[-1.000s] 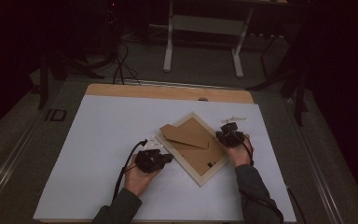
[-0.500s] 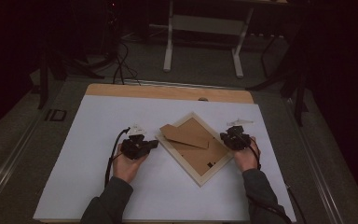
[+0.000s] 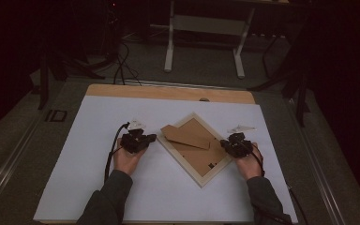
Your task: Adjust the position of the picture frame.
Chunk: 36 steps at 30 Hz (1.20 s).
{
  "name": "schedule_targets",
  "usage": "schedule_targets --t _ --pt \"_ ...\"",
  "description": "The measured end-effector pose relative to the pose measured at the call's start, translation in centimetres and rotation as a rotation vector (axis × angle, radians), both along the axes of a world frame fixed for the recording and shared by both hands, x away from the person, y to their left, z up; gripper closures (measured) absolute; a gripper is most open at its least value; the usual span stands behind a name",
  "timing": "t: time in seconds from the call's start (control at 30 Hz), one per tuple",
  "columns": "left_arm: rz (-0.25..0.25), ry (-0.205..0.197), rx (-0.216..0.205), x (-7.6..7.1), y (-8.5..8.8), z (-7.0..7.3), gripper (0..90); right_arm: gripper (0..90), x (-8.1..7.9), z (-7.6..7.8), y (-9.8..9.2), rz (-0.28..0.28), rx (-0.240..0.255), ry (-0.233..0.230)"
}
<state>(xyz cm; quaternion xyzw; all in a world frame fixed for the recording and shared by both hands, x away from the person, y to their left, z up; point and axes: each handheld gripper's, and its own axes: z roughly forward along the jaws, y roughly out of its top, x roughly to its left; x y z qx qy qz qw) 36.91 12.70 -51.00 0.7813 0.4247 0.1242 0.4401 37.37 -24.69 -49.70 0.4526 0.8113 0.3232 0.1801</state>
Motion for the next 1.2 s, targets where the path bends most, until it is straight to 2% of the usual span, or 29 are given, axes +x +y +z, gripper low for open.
schedule_targets --t 0.13,0.27,0.53,0.67,0.9,1.2 --pt "0.002 0.005 0.018 0.6 -0.2 -0.4 90.0 89.9 -0.4 -0.1 -0.2 0.01 0.002 0.0" --pt "0.008 0.009 0.015 1.2 -0.4 -0.7 90.0 89.9 -0.8 -0.4 -0.6 0.01 0.0 0.003" --pt "0.016 0.023 0.034 2.1 -0.9 -0.9 90.0 89.9 -1.3 -0.7 -2.0 -0.026 0.018 -0.002" --pt "0.02 0.043 -0.004 2.6 -0.9 -1.2 90.0 89.9 -1.9 -0.7 -2.9 -0.047 0.051 0.0" --pt "0.011 0.063 0.007 2.9 -1.3 -1.6 90.0 89.9 -3.0 -1.0 -3.9 -0.056 0.059 0.004" --pt "0.023 0.059 0.026 3.3 -1.6 -1.5 90.0 89.9 -4.1 -1.4 -4.6 -0.057 0.078 0.016"
